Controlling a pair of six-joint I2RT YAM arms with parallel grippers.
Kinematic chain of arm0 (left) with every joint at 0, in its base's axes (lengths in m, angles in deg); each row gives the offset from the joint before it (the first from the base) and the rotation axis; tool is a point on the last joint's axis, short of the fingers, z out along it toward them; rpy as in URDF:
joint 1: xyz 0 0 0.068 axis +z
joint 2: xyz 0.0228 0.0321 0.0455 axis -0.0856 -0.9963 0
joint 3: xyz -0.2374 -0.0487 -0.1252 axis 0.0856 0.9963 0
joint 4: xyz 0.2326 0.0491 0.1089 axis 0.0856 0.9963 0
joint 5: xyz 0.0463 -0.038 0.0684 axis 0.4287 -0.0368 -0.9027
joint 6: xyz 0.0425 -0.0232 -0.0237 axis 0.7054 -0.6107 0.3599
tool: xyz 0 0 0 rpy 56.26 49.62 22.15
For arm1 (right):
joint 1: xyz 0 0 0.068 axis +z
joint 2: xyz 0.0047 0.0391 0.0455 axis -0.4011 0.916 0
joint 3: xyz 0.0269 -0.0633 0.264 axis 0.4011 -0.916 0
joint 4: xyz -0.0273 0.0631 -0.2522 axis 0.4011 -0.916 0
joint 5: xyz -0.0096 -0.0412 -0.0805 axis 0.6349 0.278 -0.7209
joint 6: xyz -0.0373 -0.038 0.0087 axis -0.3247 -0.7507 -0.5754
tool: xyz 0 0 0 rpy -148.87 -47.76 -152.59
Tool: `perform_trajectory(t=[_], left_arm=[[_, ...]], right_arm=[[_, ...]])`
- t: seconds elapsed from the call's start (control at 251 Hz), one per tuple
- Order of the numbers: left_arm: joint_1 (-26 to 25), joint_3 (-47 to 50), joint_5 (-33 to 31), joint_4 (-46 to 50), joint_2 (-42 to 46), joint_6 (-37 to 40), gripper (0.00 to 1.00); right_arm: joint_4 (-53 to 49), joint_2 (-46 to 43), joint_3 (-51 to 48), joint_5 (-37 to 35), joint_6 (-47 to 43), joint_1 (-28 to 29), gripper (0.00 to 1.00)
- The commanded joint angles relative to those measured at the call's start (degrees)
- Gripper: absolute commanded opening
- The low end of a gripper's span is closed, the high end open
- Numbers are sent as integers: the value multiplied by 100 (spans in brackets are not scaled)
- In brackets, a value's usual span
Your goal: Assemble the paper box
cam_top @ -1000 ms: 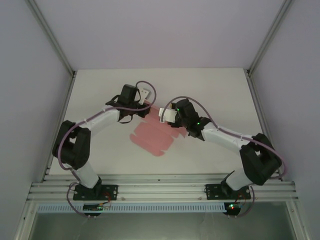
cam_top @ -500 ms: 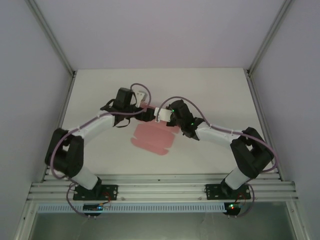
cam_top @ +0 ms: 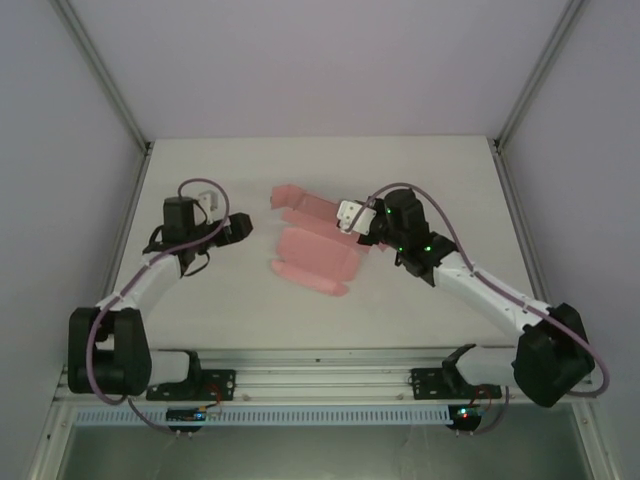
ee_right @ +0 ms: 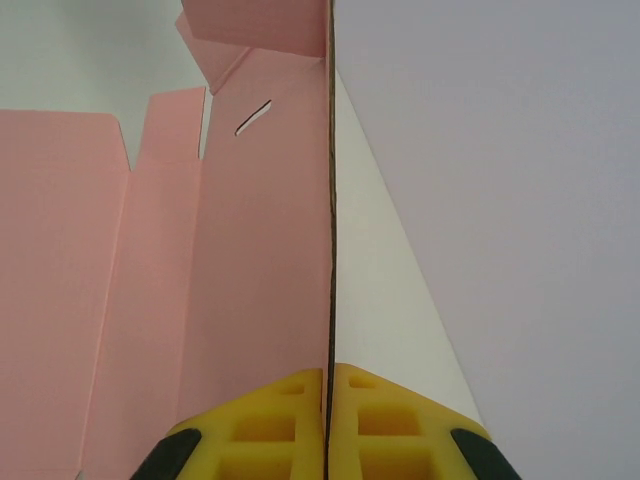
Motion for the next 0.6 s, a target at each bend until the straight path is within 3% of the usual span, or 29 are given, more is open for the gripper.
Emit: perform_trajectory(t=[0.0, 0.128, 0.315, 0.599], left_arm=[[13, -86, 812, -774, -242, -145, 100], [-55, -258, 1322, -1279, -631, -180, 100], [-251, -523, 1583, -1548, -1137, -83, 100], [-697, -321, 2443, -2071, -1148, 310, 100]], right_arm=[[-346, -241, -13, 762, 435, -99, 0], [-267, -385, -36, 1120, 709, -225, 0], [-176, -509, -21, 1590, 1062, -414, 0], [-250, -431, 44, 1403, 1283, -465, 0]])
